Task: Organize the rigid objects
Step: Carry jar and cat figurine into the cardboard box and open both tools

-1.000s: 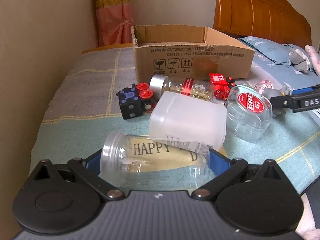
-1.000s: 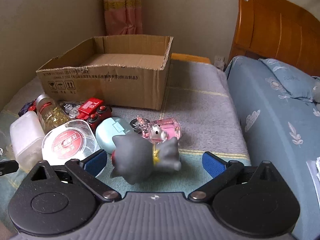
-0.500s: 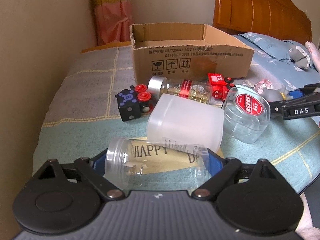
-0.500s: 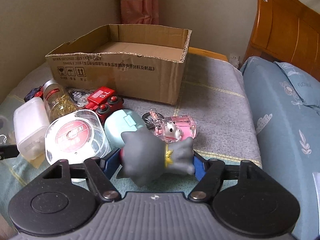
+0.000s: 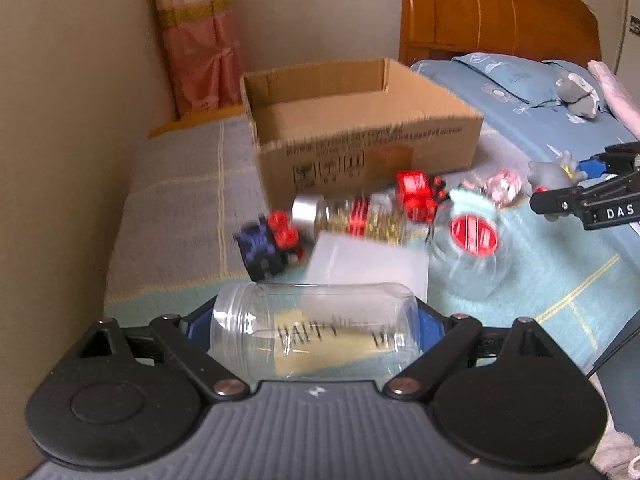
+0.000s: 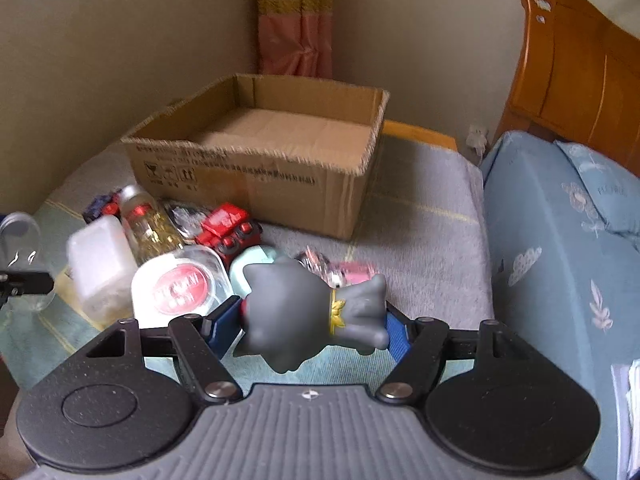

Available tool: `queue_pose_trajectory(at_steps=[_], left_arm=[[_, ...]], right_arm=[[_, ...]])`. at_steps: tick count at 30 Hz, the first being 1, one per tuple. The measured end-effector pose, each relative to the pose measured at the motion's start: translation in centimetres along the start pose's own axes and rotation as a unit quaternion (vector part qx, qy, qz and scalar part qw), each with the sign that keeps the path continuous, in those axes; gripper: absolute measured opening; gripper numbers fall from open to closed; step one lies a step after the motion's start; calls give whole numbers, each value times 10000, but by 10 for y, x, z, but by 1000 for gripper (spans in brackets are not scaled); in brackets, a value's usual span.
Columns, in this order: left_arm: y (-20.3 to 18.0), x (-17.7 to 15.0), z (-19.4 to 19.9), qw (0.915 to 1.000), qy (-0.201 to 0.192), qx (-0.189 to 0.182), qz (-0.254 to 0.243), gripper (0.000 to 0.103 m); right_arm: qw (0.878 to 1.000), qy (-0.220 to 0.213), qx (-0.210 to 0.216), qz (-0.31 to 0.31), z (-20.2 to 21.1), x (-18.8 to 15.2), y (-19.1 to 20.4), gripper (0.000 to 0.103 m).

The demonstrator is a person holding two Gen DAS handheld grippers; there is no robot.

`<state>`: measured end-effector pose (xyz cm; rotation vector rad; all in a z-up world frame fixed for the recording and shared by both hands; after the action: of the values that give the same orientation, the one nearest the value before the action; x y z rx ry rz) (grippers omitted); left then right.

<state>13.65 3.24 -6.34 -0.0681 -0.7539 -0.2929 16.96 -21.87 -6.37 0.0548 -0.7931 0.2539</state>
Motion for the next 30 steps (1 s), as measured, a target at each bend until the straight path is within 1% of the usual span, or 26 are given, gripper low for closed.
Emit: queue_pose_trajectory(at_steps=[2, 6, 9, 12, 14, 16, 18, 21, 24, 26, 29, 30], left_arm=[[3, 15, 4, 9999, -75, -36, -81, 92], [7, 56, 8, 9991, -241, -120, -339, 92], [10, 93, 2, 9981, -377, -204, -451, 92], [10, 129, -16, 9970, -415, -217, -609, 92], [10, 152, -34, 9968, -361, -209, -681, 92], [11, 169, -51, 9972, -295, -298, -625, 92], [12, 184, -69, 9973, -192, -395, -591, 92], [13, 199, -95, 9976, -117, -325, -608, 92], [15, 210, -118, 9982, -6, -308, -523, 92], [16, 217, -131, 9987, -9, -166, -472, 94], [21, 224, -145, 9990, -105, 173, -403, 95], [23, 225, -147, 9993, -89, 173, -316, 95]], right_arm=[[9999, -71, 70, 23, 6, 11, 0, 76], [9994, -283, 188, 102, 13, 41, 1, 76], [9988, -428, 133, 199, 14, 64, -1, 76], [9985, -485, 185, 162, 10, 86, -5, 76], [9985, -492, 210, 128, 5, 98, -9, 76], [9985, -494, 175, 132, 0, 109, -11, 76], [9985, -492, 185, 136, -5, 118, -13, 76], [9987, -473, 163, 107, -13, 126, -16, 76], [9990, -429, 154, 49, -21, 131, -20, 76], [9991, -396, 119, 70, -26, 132, -20, 76], [9994, -340, 98, 67, -33, 131, -20, 76], [9994, -330, 92, 62, -34, 130, -20, 76]])
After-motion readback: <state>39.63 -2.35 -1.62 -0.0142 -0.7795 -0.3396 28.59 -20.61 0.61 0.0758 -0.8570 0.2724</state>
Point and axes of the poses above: each gripper's, at about its wrist camera, not at the fingertips, and z roughly against the way its jaws point, y to its left, x to its top, the point moved 6 cm from there along -z, roughly the way its jaws point, and after that the axes turned 1 degree about -y, right-handed, at the moved point
